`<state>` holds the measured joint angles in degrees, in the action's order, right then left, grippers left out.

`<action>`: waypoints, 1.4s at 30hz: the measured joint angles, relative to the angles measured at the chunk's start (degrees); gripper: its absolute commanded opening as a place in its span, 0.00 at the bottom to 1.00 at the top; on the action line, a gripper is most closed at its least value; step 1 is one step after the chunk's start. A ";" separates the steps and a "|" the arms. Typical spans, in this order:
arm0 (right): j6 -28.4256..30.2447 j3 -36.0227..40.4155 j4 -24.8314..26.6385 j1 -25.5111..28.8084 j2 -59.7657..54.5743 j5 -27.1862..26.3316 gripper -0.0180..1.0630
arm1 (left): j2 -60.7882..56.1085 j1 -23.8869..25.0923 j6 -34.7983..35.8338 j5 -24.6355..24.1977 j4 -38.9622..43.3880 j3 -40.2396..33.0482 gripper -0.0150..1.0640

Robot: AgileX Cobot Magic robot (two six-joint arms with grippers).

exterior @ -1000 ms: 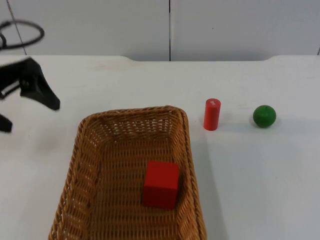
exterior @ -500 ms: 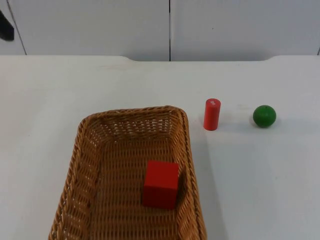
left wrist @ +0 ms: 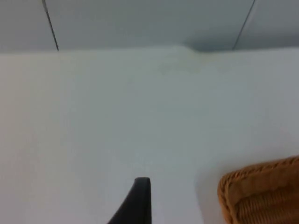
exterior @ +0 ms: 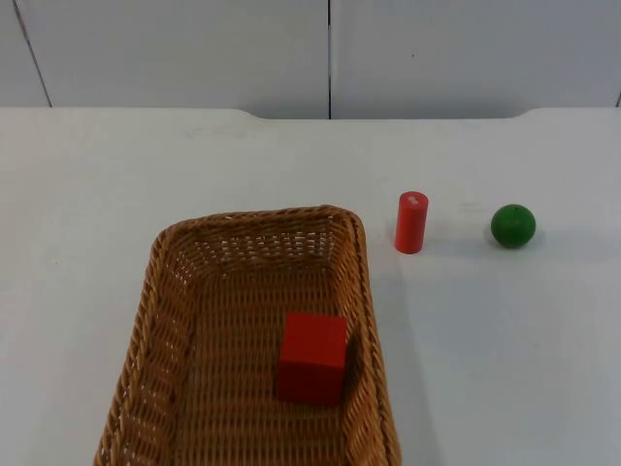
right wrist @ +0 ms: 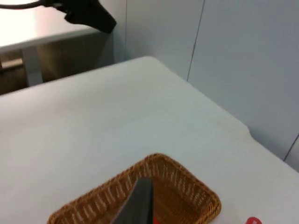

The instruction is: Pick up the basket with the left hand and place the object to the left of the red cylinder into the basket with the right hand.

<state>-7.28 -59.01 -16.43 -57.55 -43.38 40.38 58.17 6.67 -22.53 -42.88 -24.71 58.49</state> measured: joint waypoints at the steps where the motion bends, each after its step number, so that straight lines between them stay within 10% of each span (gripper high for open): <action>1: -0.25 0.73 0.00 0.00 1.19 -0.39 0.80 | -1.08 0.00 0.00 -0.12 -0.11 0.00 0.87; 22: -2.02 16.17 0.20 0.00 17.40 -0.99 0.80 | -35.08 0.00 -0.37 0.23 0.04 -18.92 0.87; 42: -3.48 17.65 0.20 0.00 18.30 4.70 0.80 | -57.81 -0.27 17.81 -11.50 21.20 -26.80 0.87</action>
<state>-10.76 -41.36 -16.22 -57.55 -25.08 45.08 0.36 6.39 -4.72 -54.38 -3.52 31.69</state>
